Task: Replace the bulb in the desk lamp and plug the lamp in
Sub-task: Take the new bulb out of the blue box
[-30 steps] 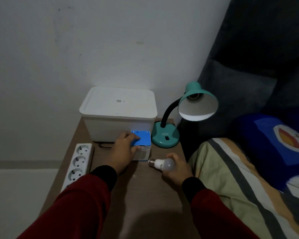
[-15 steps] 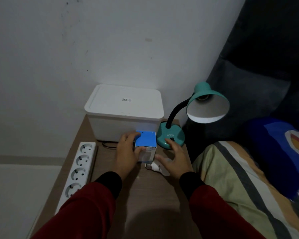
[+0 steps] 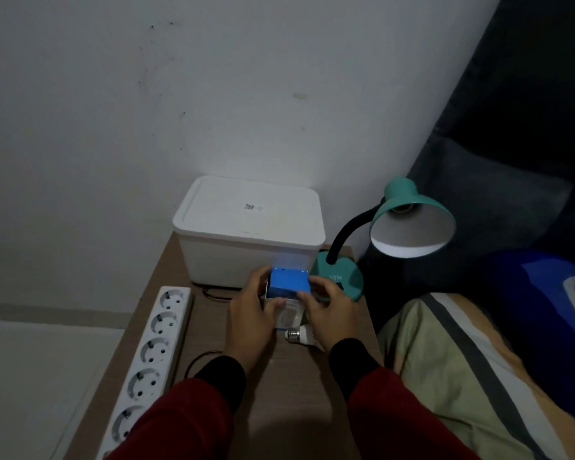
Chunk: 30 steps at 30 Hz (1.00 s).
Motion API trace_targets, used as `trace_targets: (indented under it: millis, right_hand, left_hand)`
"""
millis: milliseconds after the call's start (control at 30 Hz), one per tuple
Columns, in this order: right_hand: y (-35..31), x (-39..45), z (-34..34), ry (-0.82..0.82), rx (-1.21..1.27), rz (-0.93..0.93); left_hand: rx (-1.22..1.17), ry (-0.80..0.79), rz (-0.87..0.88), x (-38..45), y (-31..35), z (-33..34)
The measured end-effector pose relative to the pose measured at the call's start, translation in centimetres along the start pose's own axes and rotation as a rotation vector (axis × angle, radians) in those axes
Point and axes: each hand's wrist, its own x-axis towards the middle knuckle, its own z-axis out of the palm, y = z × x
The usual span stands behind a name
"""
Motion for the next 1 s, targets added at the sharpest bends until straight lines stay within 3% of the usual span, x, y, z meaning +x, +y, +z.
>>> trace_targets:
  millis: [167,333,533,800,1000]
  right_hand:
    - [-1.8,1.6,0.3,0.106,0.093,-0.026]
    - [-2.0,2.7,0.4,-0.042,-0.021,-0.097]
    - [-0.6,3.4,0.4,-0.260,-0.322,-0.066]
    - [-1.0,4.9,0.7,-0.437,-0.462,-0.077]
    - [-1.5,4.1,0.3,-0.333,-0.310,-0.106]
  left_hand:
    - [0.052,-0.109,0.128,0.6,-0.1,-0.7]
    - [0.259,-0.264,0.370,2.2,-0.4,-2.0]
    - [0.391,-0.440,0.267,3.9,-0.6,-2.5]
    - [0.335,-0.387,0.218,3.6,-0.5,-2.2]
    - [0.294,-0.381,0.194,3.4,-0.2,-2.3]
